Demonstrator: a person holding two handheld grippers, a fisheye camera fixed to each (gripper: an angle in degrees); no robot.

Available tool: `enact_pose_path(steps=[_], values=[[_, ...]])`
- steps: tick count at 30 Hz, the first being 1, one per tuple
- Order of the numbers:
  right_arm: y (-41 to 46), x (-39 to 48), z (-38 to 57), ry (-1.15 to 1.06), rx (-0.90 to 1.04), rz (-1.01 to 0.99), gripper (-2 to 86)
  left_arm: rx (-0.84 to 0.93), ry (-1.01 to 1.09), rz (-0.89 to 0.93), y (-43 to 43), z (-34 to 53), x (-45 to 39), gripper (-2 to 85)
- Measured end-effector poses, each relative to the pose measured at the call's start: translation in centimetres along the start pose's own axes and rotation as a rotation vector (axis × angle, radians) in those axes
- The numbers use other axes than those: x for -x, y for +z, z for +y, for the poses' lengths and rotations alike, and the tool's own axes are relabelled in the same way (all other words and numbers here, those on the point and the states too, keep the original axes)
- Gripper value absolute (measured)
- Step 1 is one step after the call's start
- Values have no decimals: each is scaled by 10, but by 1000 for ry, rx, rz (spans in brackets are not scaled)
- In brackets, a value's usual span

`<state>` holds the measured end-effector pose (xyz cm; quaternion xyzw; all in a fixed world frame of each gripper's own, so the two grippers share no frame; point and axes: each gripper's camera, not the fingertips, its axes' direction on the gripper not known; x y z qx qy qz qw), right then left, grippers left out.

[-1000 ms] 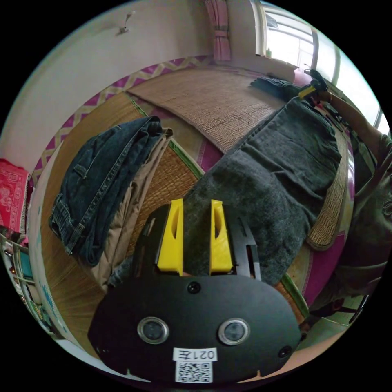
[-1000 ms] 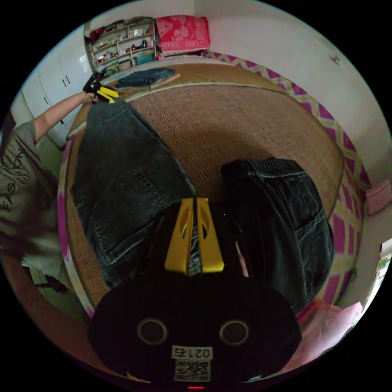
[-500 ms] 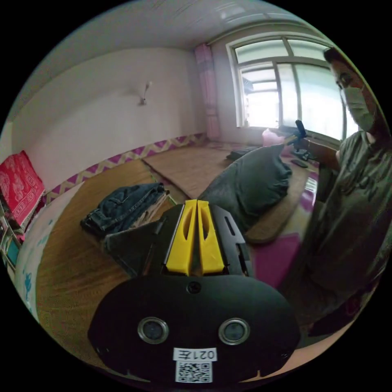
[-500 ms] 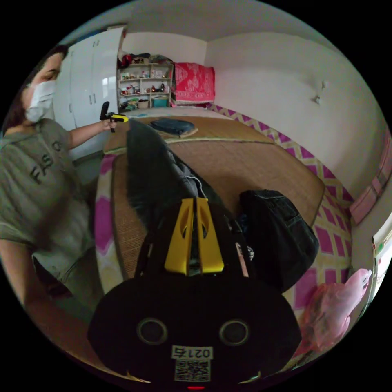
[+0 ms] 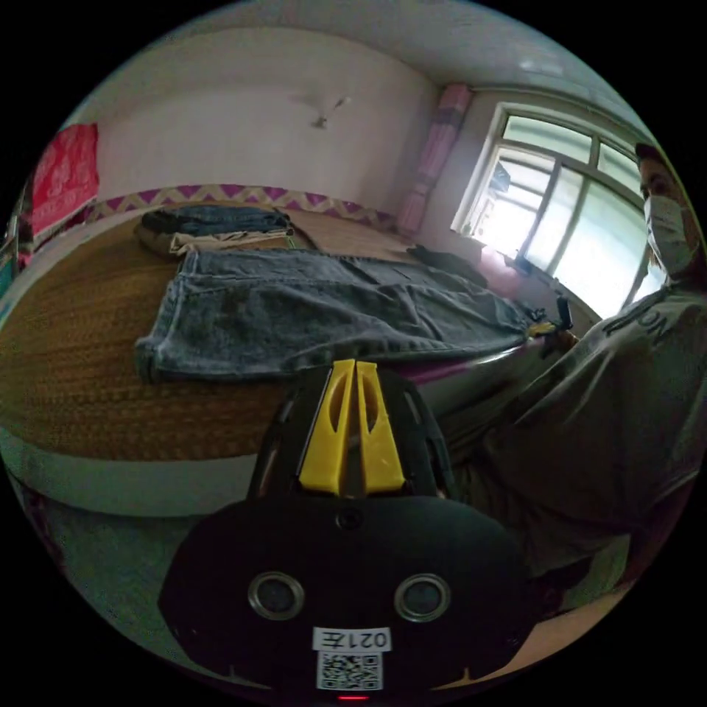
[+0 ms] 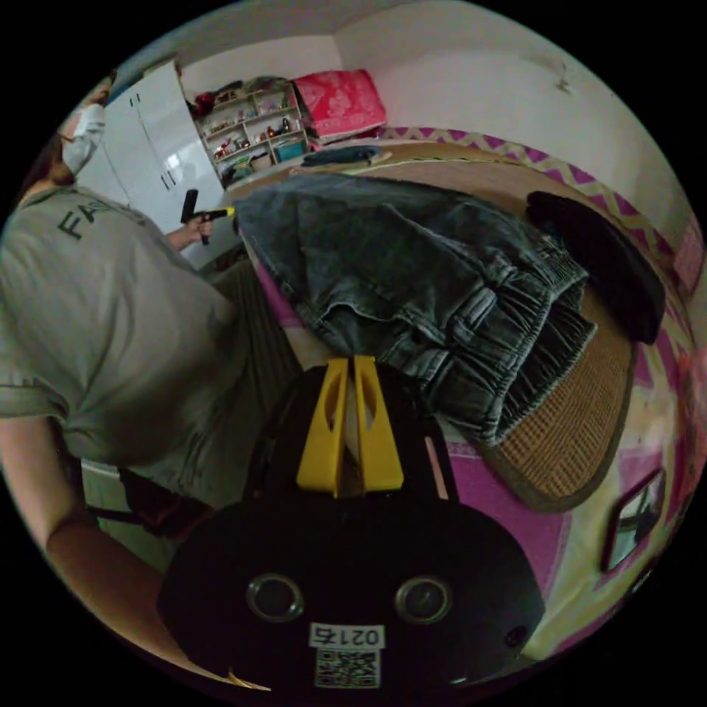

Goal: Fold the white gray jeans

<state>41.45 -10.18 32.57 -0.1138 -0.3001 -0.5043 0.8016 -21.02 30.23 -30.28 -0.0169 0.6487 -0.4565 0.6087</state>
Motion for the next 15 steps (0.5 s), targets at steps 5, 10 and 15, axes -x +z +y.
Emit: enact_pose_path(steps=[5,10,15], values=[[-14,-6,0,2,40,36,-3,50,63,7,-17,-12,-4,-9],[-49,-17,-18,35,65,28,28,-5,10,22,-29,-34,13,-9],[-143,-27,-22,94,-296,-70,75,175,-126,136,-15,-32,50,-9]])
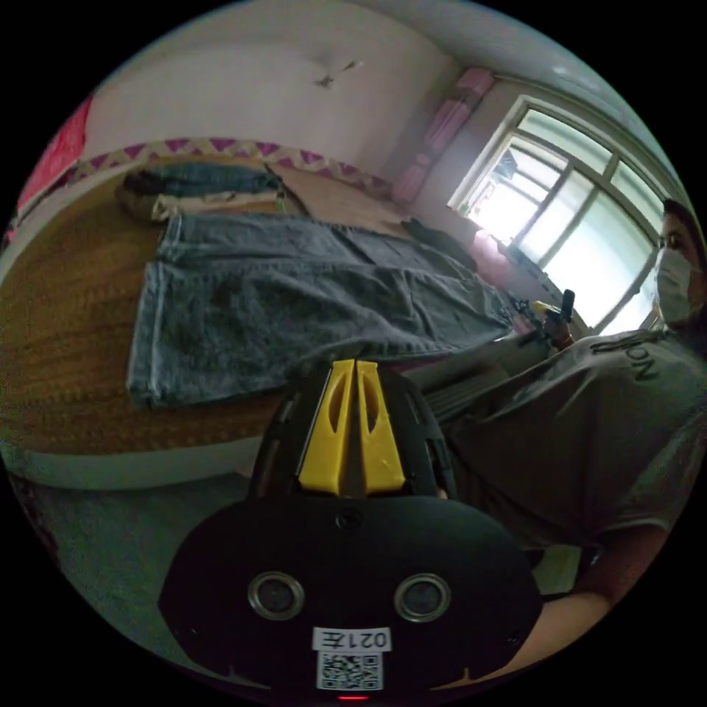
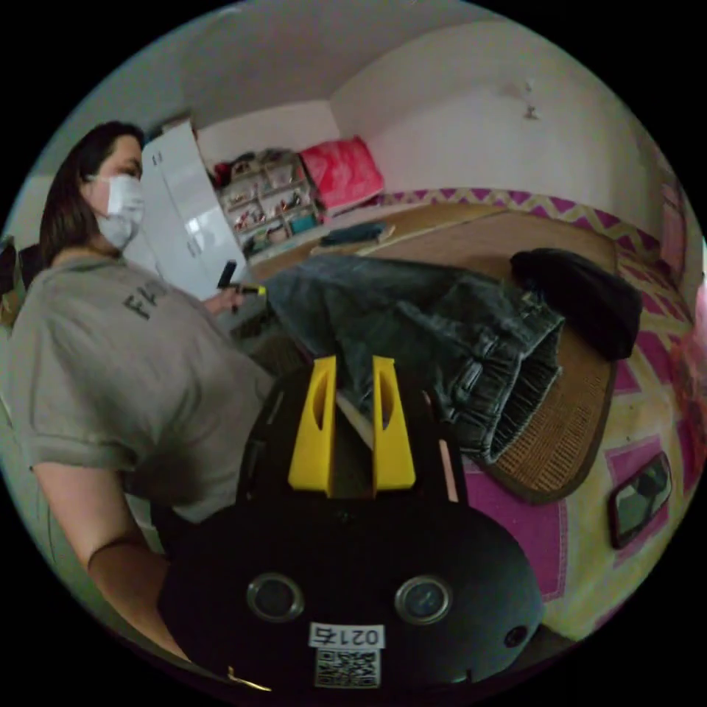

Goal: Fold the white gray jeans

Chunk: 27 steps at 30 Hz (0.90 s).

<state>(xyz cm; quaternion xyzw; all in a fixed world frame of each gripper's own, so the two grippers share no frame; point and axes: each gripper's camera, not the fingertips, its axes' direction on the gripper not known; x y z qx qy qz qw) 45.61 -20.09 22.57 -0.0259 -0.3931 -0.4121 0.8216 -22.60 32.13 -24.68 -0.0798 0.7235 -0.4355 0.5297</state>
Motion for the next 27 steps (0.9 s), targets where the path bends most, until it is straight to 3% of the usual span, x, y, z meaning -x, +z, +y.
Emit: enact_pose_path(steps=[1,4,7,10,18,27], values=[[-3,-2,-3,21,-13,28,75,-9,-5,23,-2,1,2,-9],[1,-12,-18,68,2,165,68,-267,136,192,-42,7,-4,-8],[11,-54,-38,170,35,328,74,-442,28,14,-67,-8,11,-1],[17,-126,-62,303,40,396,94,-393,-143,-140,-57,-51,46,38],[43,-338,-119,763,67,189,128,-57,-297,-331,16,-162,119,81],[84,-419,-150,853,120,51,81,17,-348,-394,42,-192,138,27]])
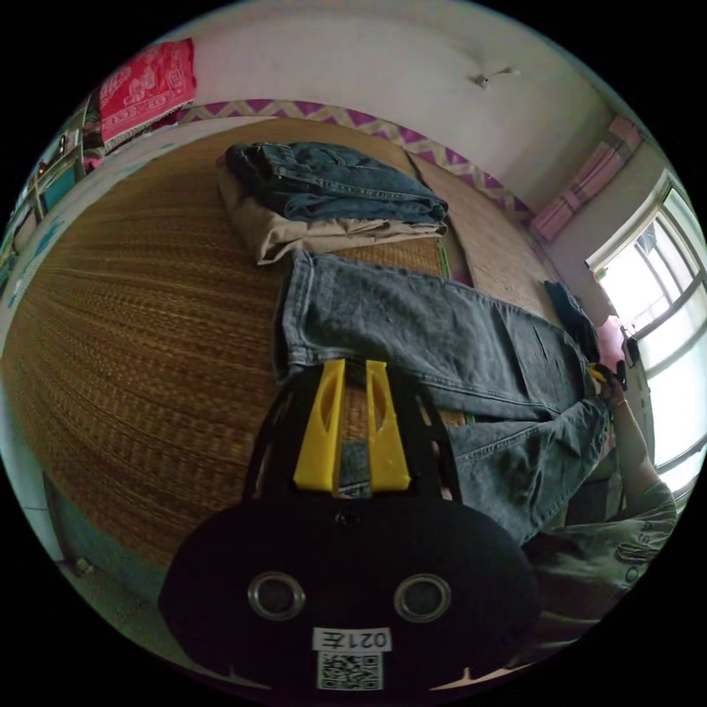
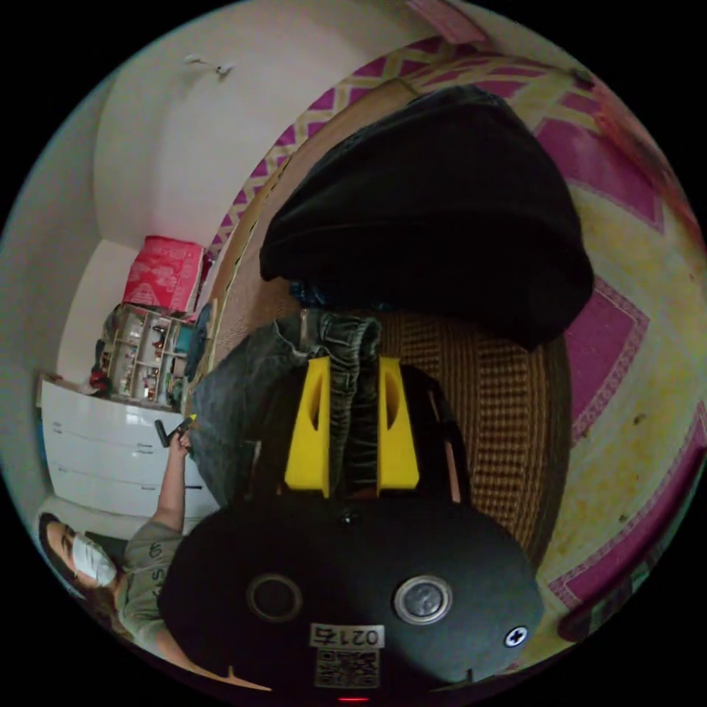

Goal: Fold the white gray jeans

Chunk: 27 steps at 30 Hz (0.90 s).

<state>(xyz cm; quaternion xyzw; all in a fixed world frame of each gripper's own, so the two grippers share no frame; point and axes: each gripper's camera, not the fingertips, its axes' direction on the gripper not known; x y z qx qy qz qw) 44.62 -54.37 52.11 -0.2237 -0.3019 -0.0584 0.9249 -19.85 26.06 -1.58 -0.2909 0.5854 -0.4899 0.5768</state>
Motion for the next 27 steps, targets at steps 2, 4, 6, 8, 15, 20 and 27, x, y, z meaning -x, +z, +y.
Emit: enact_pose_path(steps=[2,4,6,8,15,20,27], values=[[2,5,-5,-22,17,48,54,3,-25,2,2,-3,1,8],[-5,10,-6,-36,-9,31,28,-3,-61,21,5,-6,2,-2],[-30,16,-1,-31,-129,-43,7,-25,-87,38,11,-12,0,-8],[-49,28,4,-56,-187,-25,2,-23,-60,46,18,-21,-8,-9],[-45,18,42,42,-175,177,11,9,-44,134,46,-44,-39,-9],[-81,58,99,-44,-313,178,12,-276,10,203,-19,5,-39,-7],[-27,199,237,-514,-72,249,-4,-81,272,41,-48,114,-97,47]])
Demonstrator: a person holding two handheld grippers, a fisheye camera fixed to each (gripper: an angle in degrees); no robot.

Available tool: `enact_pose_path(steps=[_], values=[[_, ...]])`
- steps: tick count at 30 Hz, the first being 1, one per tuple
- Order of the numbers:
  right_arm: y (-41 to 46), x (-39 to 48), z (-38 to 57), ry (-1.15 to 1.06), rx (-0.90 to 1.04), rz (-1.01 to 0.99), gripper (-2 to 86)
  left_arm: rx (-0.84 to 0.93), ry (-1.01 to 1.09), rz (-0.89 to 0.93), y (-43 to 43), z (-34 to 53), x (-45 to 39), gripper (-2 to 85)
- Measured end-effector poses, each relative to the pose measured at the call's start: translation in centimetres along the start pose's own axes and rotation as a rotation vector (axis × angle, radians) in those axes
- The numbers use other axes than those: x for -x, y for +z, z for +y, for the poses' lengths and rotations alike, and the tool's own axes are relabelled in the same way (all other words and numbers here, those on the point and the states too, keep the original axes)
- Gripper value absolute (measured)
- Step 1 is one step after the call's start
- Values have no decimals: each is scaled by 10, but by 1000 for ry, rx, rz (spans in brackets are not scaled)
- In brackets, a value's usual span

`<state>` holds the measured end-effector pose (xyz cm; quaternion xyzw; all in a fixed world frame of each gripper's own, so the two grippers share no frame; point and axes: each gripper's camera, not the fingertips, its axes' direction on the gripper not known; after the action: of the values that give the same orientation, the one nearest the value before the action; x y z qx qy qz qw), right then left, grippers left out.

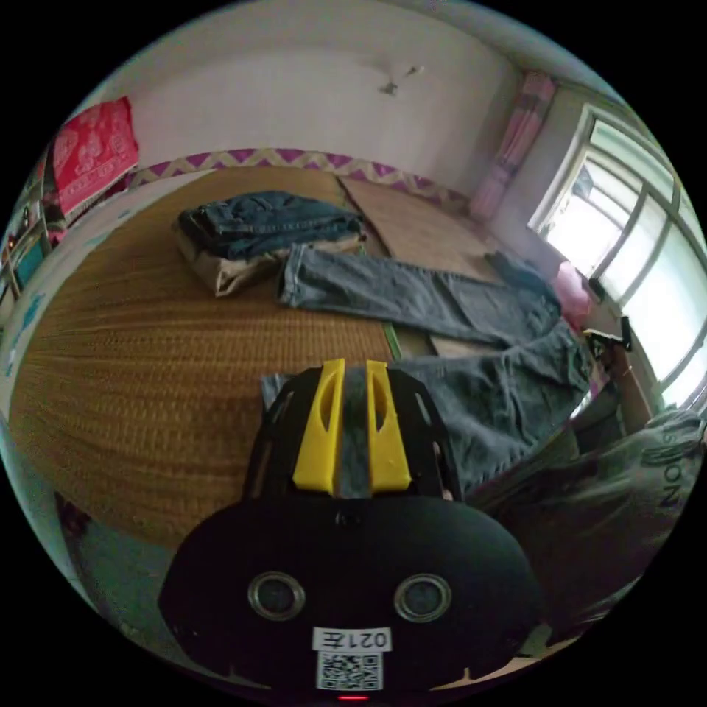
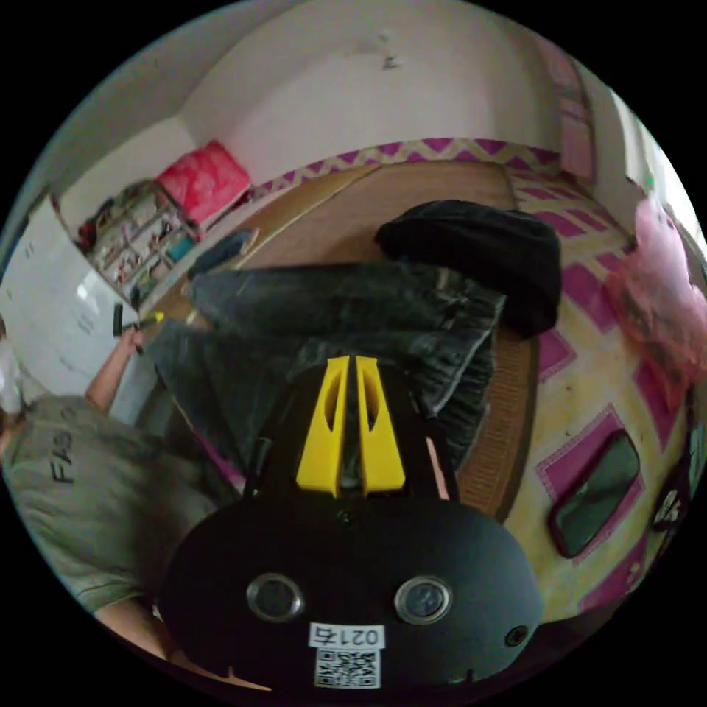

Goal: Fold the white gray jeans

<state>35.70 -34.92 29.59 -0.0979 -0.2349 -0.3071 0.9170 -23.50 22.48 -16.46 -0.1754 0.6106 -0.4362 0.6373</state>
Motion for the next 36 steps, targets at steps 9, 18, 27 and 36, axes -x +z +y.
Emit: enact_pose_path(steps=[9,18,27,36], values=[[72,109,101,-25,32,440,-7,25,-37,-161,22,30,-4,1],[50,100,130,112,-73,358,-6,-18,-106,-144,5,40,-10,-8],[-63,73,220,383,-261,282,71,-184,-305,-36,-75,145,-34,60],[-86,10,280,726,-342,-10,90,-271,-580,153,-71,195,-8,98]])
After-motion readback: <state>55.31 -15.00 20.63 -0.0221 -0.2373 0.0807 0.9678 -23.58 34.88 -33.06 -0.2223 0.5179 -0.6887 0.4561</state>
